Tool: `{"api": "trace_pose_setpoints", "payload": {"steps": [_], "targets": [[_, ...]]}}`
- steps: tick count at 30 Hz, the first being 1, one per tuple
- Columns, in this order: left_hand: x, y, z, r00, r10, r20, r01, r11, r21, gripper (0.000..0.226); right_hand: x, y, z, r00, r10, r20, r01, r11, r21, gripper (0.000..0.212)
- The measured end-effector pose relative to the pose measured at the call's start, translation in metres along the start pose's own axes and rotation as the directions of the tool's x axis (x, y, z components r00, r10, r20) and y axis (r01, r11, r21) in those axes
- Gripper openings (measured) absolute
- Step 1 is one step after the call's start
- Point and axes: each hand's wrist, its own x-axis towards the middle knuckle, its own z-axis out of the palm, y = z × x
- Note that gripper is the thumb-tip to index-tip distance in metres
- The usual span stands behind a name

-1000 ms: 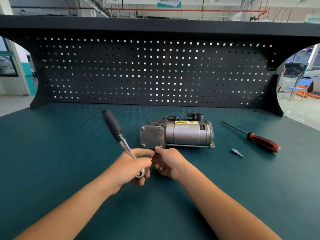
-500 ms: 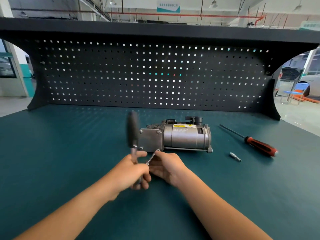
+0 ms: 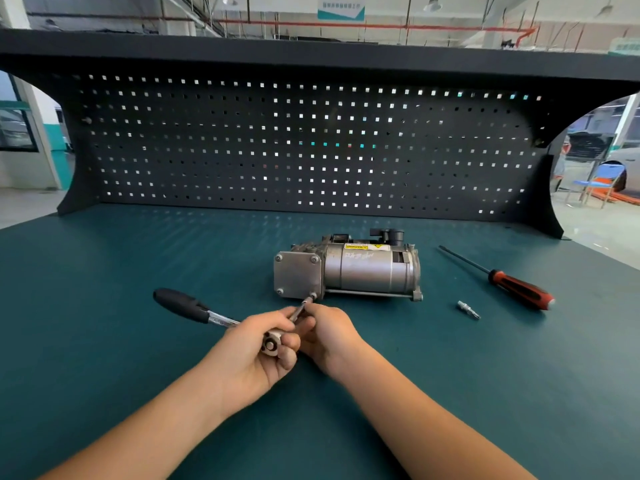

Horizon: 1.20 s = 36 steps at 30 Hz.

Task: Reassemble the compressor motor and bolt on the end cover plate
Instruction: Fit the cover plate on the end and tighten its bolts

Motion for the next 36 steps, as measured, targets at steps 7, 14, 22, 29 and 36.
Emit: {"api": "trace_pose_setpoints", "payload": {"steps": [7,14,22,29,36], "targets": [[-0.001,0.001,-0.01,0.999,-0.033,0.019,0.033,0.999,-0.015,0.049,0.004,-0.02,-0.032,0.713,-0.7,-0.04,0.274,0.331,-0.903,0.022],[0.002,0.005,-0.013,0.999,0.046,-0.021,-0.04,0.972,0.232,0.05,0.022,-0.032,-0.063,0.369,-0.894,0.253,0.21,-0.185,-0.96,0.056],[-0.003,0.011,-0.003,0.978,0.141,0.155,-0.186,0.24,0.953,0.041,0.048,-0.042,-0.083,0.669,-0.666,0.331,0.017,-0.432,-0.902,0.074],[0.005,0.002,0.004,0.932,0.15,0.33,-0.202,-0.542,0.816,0.036,0.047,-0.044,-0.089,0.551,-0.714,0.432,0.115,-0.448,-0.887,0.06],[0.006,0.015,-0.023,0.991,0.019,-0.131,0.016,0.965,0.263,0.03,0.055,-0.078,-0.081,0.653,-0.632,0.418,0.096,-0.478,-0.873,0.06]]}}
